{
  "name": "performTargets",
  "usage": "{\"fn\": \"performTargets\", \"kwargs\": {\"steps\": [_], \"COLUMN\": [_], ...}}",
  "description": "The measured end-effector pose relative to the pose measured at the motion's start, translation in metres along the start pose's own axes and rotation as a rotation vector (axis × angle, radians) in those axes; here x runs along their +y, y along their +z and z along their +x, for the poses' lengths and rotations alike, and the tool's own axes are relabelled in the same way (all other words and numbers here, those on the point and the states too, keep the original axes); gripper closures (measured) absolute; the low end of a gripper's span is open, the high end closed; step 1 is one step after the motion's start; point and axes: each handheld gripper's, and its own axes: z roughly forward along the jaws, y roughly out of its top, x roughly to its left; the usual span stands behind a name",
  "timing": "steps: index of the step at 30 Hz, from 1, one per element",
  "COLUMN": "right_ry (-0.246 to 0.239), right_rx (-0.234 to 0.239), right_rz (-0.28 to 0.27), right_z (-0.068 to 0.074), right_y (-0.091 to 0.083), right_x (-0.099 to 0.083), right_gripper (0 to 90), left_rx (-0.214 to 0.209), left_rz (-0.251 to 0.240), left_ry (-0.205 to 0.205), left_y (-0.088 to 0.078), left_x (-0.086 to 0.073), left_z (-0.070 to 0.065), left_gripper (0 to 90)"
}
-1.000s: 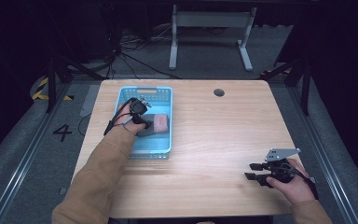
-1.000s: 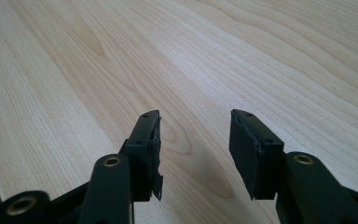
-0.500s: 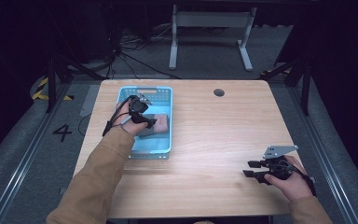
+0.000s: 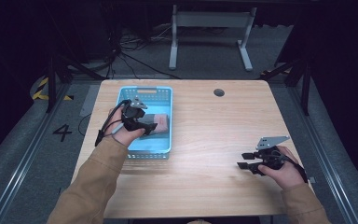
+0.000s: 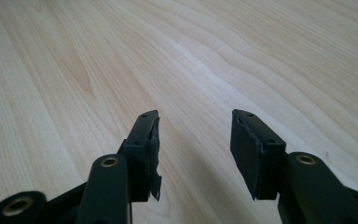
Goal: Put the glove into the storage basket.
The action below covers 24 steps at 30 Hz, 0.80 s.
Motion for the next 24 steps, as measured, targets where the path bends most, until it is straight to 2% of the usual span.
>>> {"fn": "performTargets", "kwargs": {"steps": [9, 13, 17, 20, 24], "right_ry": [-0.022, -0.029, -0.031, -0.029, -0.030], "right_rx": [0.036, 0.045, 0.048, 0.052, 0.054], "right_rz": [-0.004, -0.004, -0.004, 0.005, 0.007], "right_z": [-0.009, -0.011, -0.013, -0.013, -0.013], "right_y": [0.014, 0.018, 0.021, 0.023, 0.023], "right_x": [0.020, 0.024, 0.026, 0.026, 0.025], "right_gripper": [52.8, 52.6, 52.1, 51.9, 51.8], "left_rx": [-0.020, -0.023, -0.049, -0.083, -0.099], "left_rz": [-0.036, -0.042, -0.040, -0.064, -0.087], "left_ry": [-0.010, 0.002, 0.010, 0.013, 0.014], "left_y": [-0.026, -0.035, -0.044, -0.052, -0.056], "left_x": [-0.011, -0.014, -0.015, -0.018, -0.025], "left_z": [-0.017, -0.026, -0.034, -0.042, -0.048], "left_gripper": [31.9, 31.4, 30.2, 29.5, 29.5]}}
